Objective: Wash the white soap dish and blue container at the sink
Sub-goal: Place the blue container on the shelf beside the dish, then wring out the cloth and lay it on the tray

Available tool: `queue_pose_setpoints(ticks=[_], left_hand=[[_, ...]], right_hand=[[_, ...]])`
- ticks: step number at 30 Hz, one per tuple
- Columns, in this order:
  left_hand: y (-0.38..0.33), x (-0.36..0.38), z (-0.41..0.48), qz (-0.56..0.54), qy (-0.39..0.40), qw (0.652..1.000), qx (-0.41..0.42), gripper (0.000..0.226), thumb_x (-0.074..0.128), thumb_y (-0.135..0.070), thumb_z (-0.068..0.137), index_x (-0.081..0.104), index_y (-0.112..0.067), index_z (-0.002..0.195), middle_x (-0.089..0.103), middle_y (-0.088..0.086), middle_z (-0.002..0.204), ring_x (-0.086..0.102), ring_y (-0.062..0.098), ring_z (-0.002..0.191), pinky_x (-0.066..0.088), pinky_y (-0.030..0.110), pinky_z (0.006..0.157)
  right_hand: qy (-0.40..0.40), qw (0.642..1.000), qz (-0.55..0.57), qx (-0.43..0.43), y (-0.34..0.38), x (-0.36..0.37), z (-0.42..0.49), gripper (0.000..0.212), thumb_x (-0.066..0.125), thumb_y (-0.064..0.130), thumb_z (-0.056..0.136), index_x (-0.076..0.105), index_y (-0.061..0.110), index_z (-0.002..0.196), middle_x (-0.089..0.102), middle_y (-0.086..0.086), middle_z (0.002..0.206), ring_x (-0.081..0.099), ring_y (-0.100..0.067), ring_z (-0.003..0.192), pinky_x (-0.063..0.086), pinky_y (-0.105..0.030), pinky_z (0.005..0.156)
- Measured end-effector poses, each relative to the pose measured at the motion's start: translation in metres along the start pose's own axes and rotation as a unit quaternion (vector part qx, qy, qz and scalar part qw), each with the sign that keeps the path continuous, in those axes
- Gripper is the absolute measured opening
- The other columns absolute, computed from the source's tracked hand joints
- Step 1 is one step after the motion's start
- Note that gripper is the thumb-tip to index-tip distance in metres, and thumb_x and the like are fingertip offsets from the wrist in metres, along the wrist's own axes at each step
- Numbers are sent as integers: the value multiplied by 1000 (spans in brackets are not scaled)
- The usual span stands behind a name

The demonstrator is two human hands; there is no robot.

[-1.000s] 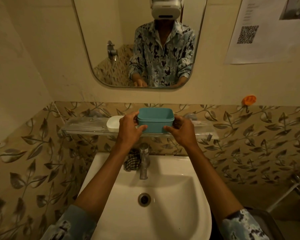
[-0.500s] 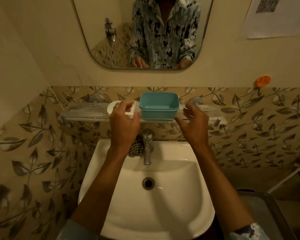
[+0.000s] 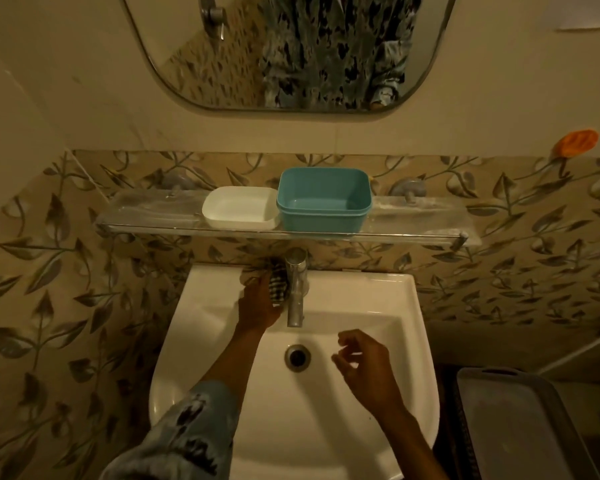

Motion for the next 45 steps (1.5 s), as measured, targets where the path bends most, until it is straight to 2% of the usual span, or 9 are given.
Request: queue_pose_setpoints(ticks=[9,14,17,20,22,29,36,42,45], left_hand=[[42,-24,-20,-153,-89,981,-78,37,58,-17,90,56,4,120,55,28,121,51,42,114,45,48,97],[35,-63,-61,-350,-33,935,-52,17,57,-13,91,60,-11,107,67,10,101,63,32,101,53,37,82],[12,-83,-86,-448,30,893,-4,35,56,-6,89,53,-19,120,62,11,118,60,29,110,51,47,92],[-14,-101,-114,-539,102,835,40,49,62,-3,82,50,-33,119,62,5,121,61,23,112,53,38,86],[-31,-112,-131,-535,136,829,82,58,65,-4,75,48,-31,123,65,4,118,62,23,112,54,35,86],[-64,-125,-181,-537,184,806,167,45,66,-10,78,56,-23,121,70,4,113,64,22,109,54,31,89],[-83,-115,-212,-524,178,794,252,29,73,-14,72,64,-17,99,72,-2,95,66,16,94,54,28,79],[-103,-93,-233,-647,223,693,225,32,64,5,70,51,-23,63,67,-3,71,66,10,76,56,23,67],[-116,-84,-241,-643,244,693,214,35,56,12,72,48,-22,76,64,-5,73,62,8,71,55,21,65]], right_hand=[[42,998,44,16,8,11,-11,20,74,13,80,64,16,97,65,4,93,64,-6,81,50,-10,64],[54,995,82,-28,55,23,-1,23,73,17,80,61,24,99,64,10,96,61,-2,91,49,-7,68],[83,991,98,-36,84,35,2,39,74,27,80,58,21,115,64,10,108,59,-1,102,50,-16,83],[149,977,152,-19,110,46,-6,62,72,43,77,48,24,131,60,12,119,57,-2,108,51,-24,87],[162,968,190,-15,125,45,-15,63,66,54,76,48,28,131,60,14,120,60,-4,108,52,-23,85],[57,975,198,-86,151,4,-50,11,59,10,91,65,9,100,69,1,85,67,-4,77,50,-14,62],[-59,990,90,-88,142,-39,-102,14,53,7,92,66,1,92,68,-23,82,64,-42,76,55,-52,67],[-110,988,50,-94,132,-75,-142,29,53,9,94,65,10,120,69,-4,117,63,-12,109,51,-25,93],[-125,989,52,-67,119,-96,-155,31,54,5,93,62,7,123,64,-7,127,58,-12,118,45,-20,100]])
Point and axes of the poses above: each hand's wrist, its own z-axis towards the middle knuckle, its own x-axis out of the palm, y = z × x, the point moved 7 cm from there along z, towards the middle knuckle
